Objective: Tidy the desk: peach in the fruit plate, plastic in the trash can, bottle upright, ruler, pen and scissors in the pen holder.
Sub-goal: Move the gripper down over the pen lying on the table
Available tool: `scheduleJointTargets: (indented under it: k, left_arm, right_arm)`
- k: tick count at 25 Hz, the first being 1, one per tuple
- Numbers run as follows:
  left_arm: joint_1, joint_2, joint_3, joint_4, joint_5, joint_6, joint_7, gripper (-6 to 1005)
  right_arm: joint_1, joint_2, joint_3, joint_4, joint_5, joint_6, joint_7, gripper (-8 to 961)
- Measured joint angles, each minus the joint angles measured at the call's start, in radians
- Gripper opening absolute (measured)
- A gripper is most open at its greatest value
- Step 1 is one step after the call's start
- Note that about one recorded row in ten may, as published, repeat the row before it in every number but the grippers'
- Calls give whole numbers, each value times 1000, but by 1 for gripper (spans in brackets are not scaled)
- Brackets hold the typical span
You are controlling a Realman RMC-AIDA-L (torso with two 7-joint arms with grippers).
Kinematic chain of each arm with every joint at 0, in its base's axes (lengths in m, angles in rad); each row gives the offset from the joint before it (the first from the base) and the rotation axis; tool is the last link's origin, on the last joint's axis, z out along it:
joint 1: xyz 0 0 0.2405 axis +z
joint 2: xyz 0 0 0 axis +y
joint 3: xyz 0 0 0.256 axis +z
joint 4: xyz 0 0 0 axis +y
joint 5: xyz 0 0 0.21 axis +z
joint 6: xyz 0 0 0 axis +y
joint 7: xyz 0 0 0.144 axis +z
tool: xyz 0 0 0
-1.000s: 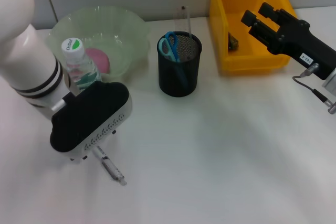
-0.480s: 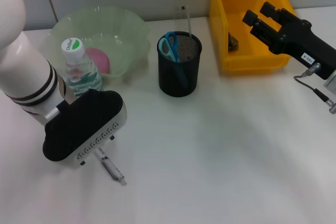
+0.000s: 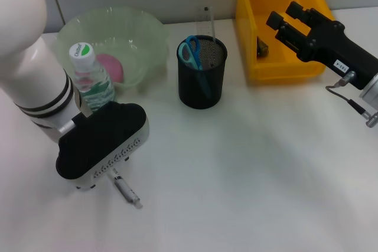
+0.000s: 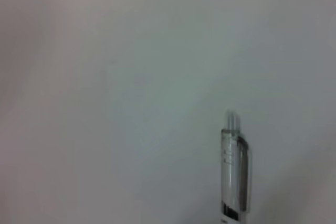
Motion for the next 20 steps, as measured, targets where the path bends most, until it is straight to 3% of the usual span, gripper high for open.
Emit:
scheduleJointTargets:
  k: [20]
  left_arm:
    - [-11, -2, 6, -25, 1, -8, -21, 789]
  right_arm:
    - [17, 3, -28, 11, 2, -7, -8, 605]
